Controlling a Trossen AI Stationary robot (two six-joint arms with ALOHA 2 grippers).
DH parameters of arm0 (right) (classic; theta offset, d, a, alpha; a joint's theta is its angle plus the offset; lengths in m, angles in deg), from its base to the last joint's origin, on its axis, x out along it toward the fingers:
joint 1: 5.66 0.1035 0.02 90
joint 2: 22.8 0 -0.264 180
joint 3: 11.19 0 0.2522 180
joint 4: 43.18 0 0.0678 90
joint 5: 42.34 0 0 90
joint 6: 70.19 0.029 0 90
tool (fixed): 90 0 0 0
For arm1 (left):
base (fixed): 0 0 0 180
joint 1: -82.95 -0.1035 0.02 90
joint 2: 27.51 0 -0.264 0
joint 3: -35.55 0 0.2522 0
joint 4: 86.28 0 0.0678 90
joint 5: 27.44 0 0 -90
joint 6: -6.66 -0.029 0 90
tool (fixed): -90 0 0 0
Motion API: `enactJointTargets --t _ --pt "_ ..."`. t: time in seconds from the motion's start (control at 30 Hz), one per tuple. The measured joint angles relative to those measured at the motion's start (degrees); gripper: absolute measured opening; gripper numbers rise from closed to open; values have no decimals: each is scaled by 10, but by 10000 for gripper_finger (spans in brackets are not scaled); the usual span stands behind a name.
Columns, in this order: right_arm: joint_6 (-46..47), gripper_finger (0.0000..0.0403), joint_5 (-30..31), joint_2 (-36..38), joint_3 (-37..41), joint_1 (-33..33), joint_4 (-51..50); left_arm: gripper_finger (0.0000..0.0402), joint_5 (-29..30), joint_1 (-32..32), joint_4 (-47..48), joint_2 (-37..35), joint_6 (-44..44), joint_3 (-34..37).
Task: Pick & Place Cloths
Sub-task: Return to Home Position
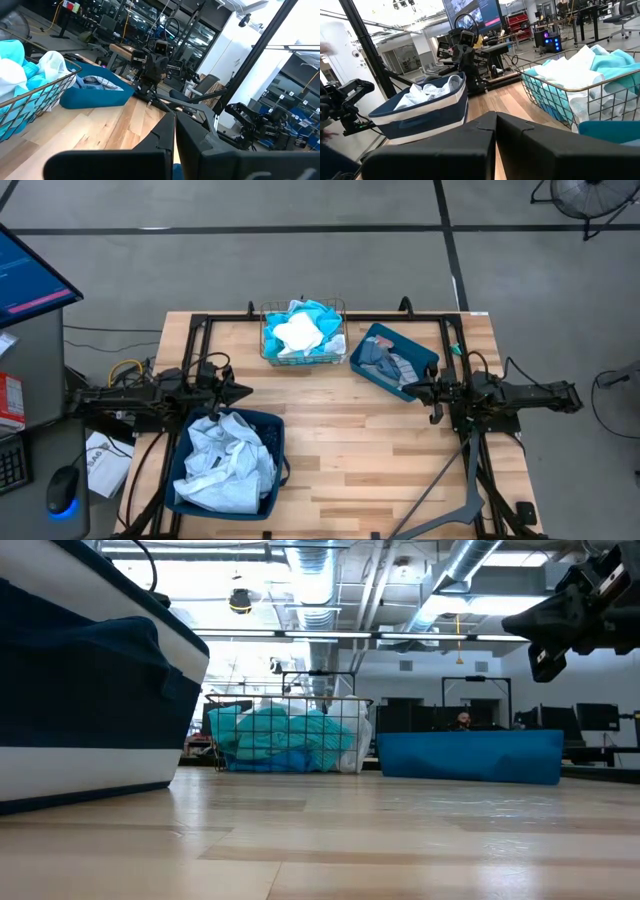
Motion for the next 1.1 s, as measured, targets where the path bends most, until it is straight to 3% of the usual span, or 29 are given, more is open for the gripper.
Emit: enactJointTargets --t 1.1 --pt "0 5 0 0 0 0 0 1 0 0 -11 0 0 0"
